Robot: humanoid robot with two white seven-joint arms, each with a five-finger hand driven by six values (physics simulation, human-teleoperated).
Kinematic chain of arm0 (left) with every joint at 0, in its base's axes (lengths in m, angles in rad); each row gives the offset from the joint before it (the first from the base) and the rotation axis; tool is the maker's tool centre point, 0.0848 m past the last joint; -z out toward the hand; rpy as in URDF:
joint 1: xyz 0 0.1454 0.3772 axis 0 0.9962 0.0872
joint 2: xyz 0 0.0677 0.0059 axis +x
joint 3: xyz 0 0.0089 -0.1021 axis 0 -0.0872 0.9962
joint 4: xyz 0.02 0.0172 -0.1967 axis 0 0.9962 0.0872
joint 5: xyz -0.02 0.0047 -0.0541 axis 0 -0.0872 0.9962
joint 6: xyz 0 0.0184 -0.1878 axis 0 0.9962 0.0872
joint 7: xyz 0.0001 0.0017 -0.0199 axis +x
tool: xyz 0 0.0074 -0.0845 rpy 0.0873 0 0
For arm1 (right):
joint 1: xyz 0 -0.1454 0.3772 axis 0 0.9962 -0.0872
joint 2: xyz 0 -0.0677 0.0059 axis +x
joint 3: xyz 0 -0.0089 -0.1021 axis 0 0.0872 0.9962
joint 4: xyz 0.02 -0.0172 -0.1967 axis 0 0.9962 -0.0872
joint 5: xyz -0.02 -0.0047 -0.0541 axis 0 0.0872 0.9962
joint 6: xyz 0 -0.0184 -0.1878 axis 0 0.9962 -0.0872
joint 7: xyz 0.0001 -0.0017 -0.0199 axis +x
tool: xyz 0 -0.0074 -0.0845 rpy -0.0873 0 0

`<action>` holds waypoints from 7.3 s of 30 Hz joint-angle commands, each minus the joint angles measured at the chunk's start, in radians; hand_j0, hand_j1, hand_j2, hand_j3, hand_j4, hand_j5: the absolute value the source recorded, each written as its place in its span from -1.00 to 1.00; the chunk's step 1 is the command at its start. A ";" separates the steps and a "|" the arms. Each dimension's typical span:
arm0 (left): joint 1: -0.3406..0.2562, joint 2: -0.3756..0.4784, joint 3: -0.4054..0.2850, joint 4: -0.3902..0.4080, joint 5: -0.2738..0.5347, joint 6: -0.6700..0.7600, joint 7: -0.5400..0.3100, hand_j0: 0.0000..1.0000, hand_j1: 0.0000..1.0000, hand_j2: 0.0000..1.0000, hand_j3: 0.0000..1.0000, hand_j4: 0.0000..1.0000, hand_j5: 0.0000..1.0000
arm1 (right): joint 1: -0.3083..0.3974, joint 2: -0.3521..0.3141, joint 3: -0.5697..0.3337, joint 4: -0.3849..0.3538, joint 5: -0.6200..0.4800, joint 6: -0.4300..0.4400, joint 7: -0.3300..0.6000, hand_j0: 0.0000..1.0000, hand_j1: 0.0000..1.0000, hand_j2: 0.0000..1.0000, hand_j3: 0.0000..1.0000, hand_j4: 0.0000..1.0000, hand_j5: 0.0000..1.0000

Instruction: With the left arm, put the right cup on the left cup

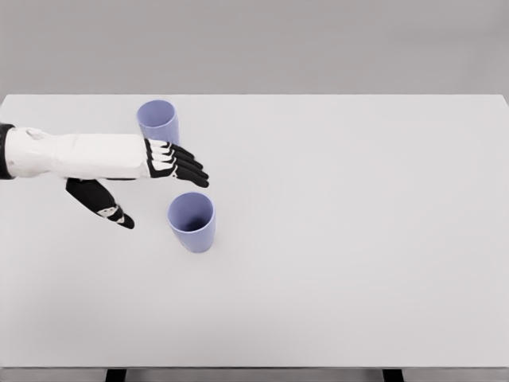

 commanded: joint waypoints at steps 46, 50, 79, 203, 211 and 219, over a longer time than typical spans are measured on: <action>-0.026 -0.193 -0.097 0.270 -0.150 0.003 0.000 1.00 1.00 1.00 1.00 1.00 1.00 | 0.018 0.000 -0.004 -0.001 0.001 -0.001 -0.001 1.00 1.00 1.00 1.00 1.00 1.00; -0.025 -0.184 -0.099 0.273 -0.150 0.003 0.000 1.00 1.00 1.00 1.00 1.00 1.00 | 0.018 0.000 -0.004 -0.001 0.001 -0.001 0.001 1.00 1.00 1.00 1.00 1.00 1.00; 0.100 -0.310 -0.031 0.384 -0.265 0.003 0.000 0.77 0.77 0.77 0.77 0.77 0.77 | 0.018 0.000 -0.004 -0.001 0.001 -0.001 -0.001 1.00 1.00 1.00 1.00 1.00 1.00; -0.236 -0.457 0.048 1.013 -0.167 0.003 0.000 0.12 0.12 0.12 0.12 0.12 0.12 | 0.018 0.000 -0.004 -0.001 0.001 -0.001 -0.001 1.00 1.00 1.00 1.00 1.00 1.00; -0.224 -0.457 0.045 1.024 -0.169 0.003 0.000 0.12 0.12 0.12 0.12 0.12 0.12 | 0.018 0.000 -0.004 -0.001 0.001 -0.001 -0.001 1.00 1.00 1.00 1.00 1.00 1.00; -0.222 -0.477 0.048 1.024 -0.196 0.003 0.000 0.12 0.12 0.12 0.12 0.12 0.12 | 0.018 0.000 -0.004 -0.001 0.001 -0.001 -0.001 1.00 1.00 1.00 1.00 1.00 1.00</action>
